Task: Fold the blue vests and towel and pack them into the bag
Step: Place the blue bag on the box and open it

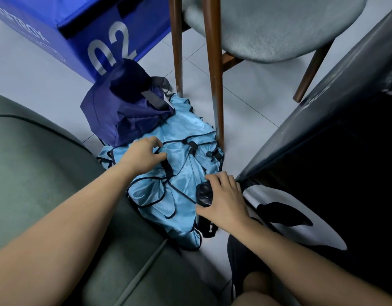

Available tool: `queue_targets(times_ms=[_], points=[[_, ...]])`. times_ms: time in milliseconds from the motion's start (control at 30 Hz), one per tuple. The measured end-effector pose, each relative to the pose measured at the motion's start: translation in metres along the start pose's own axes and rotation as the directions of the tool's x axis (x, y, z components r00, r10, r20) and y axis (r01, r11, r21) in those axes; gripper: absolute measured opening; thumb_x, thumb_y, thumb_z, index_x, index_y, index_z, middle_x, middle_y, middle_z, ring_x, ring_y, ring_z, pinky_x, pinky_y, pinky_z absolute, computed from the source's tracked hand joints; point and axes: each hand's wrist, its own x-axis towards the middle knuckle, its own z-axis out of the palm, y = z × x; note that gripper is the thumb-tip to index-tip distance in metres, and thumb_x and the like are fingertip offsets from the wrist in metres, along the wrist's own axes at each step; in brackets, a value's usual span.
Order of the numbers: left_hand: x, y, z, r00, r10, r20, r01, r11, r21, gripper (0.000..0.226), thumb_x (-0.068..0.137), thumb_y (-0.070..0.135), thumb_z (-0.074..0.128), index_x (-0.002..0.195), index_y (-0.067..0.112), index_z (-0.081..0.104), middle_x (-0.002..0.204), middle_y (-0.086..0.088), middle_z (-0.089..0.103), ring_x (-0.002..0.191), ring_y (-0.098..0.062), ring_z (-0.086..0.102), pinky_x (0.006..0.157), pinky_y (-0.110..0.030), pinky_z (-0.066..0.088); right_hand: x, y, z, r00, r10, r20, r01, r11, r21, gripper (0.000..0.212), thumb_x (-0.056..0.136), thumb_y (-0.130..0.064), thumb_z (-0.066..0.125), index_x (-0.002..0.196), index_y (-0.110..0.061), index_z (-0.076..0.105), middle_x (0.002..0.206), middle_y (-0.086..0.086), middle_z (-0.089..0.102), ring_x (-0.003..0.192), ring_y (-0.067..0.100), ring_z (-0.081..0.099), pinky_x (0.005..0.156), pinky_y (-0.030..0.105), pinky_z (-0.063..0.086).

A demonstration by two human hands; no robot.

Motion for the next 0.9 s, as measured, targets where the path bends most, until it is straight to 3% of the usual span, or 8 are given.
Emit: queue_targets(times_ms=[100, 200, 433, 567, 700, 800, 900], points=[[0.002, -0.003, 0.001, 1.0, -0.005, -0.009, 0.005, 1.0, -0.016, 0.042, 0.096, 0.039, 0.072, 0.13, 0.017, 0.066, 0.139, -0.006, 0.065, 0.126, -0.028, 0.06, 0.102, -0.041, 0.05, 0.025, -0.021, -0.026, 0.963, -0.129, -0.237, 0.131, 0.991, -0.006, 0.073, 0.072, -0.062, 0.073, 0.133, -0.026, 0.055, 0.128, -0.004, 0.045, 0.114, 0.023, 0.047, 0.097, 0.039, 0.045], [0.005, -0.008, 0.002, 0.999, -0.027, -0.022, 0.026, 0.999, -0.019, 0.045, 0.095, 0.04, 0.074, 0.132, 0.015, 0.065, 0.138, -0.006, 0.065, 0.125, -0.027, 0.061, 0.102, -0.042, 0.051, 0.06, -0.038, -0.033, 0.934, -0.151, -0.323, 0.158, 0.987, -0.005, 0.074, 0.072, -0.062, 0.08, 0.13, -0.023, 0.057, 0.127, -0.001, 0.047, 0.114, 0.025, 0.049, 0.096, 0.039, 0.047], [0.045, -0.017, 0.005, 0.99, -0.061, -0.125, 0.075, 0.991, 0.107, 0.064, 0.086, 0.039, 0.076, 0.142, 0.022, 0.051, 0.137, -0.006, 0.052, 0.122, -0.033, 0.054, 0.094, -0.05, 0.053, 0.094, -0.042, 0.013, 0.969, -0.137, -0.205, 0.11, 0.984, -0.137, 0.079, 0.078, -0.073, 0.076, 0.132, -0.02, 0.055, 0.133, 0.006, 0.048, 0.118, 0.028, 0.05, 0.097, 0.044, 0.05], [0.086, -0.016, -0.002, 0.962, 0.059, -0.265, 0.032, 0.944, 0.328, 0.066, 0.077, 0.029, 0.078, 0.137, 0.022, 0.053, 0.13, -0.007, 0.05, 0.117, -0.036, 0.05, 0.085, -0.046, 0.047, 0.102, -0.039, 0.024, 0.976, -0.108, -0.19, 0.076, 0.983, -0.167, 0.081, 0.08, -0.077, 0.07, 0.136, -0.022, 0.052, 0.135, 0.006, 0.048, 0.121, 0.028, 0.049, 0.098, 0.043, 0.049], [0.12, -0.023, -0.017, 0.946, 0.216, -0.242, -0.034, 0.808, 0.588, 0.063, 0.073, 0.017, 0.078, 0.132, 0.018, 0.054, 0.132, -0.007, 0.052, 0.124, -0.035, 0.047, 0.091, -0.045, 0.041, 0.104, -0.035, 0.025, 0.982, -0.103, -0.16, 0.074, 0.982, -0.176, 0.085, 0.076, -0.07, 0.08, 0.14, -0.023, 0.049, 0.136, 0.005, 0.05, 0.121, 0.028, 0.05, 0.099, 0.042, 0.051], [0.136, -0.041, -0.031, 0.956, 0.189, -0.223, 0.003, 0.756, 0.655, 0.062, 0.071, 0.02, 0.079, 0.128, 0.018, 0.054, 0.124, -0.006, 0.056, 0.12, -0.032, 0.05, 0.092, -0.044, 0.038, 0.106, -0.031, 0.024, 0.986, -0.069, -0.149, 0.044, 0.985, -0.165, 0.09, 0.07, -0.068, 0.085, 0.139, -0.022, 0.052, 0.133, 0.005, 0.053, 0.117, 0.028, 0.053, 0.095, 0.043, 0.053], [0.144, -0.052, -0.041, 0.972, 0.131, -0.196, 0.038, 0.732, 0.68, 0.054, 0.08, 0.038, 0.08, 0.125, 0.019, 0.056, 0.115, -0.004, 0.062, 0.11, -0.031, 0.056, 0.089, -0.042, 0.035, 0.105, -0.029, 0.024, 0.987, -0.079, -0.138, 0.056, 0.985, -0.164, 0.09, 0.069, -0.068, 0.085, 0.14, -0.023, 0.052, 0.134, 0.004, 0.053, 0.119, 0.028, 0.053, 0.095, 0.043, 0.054]])
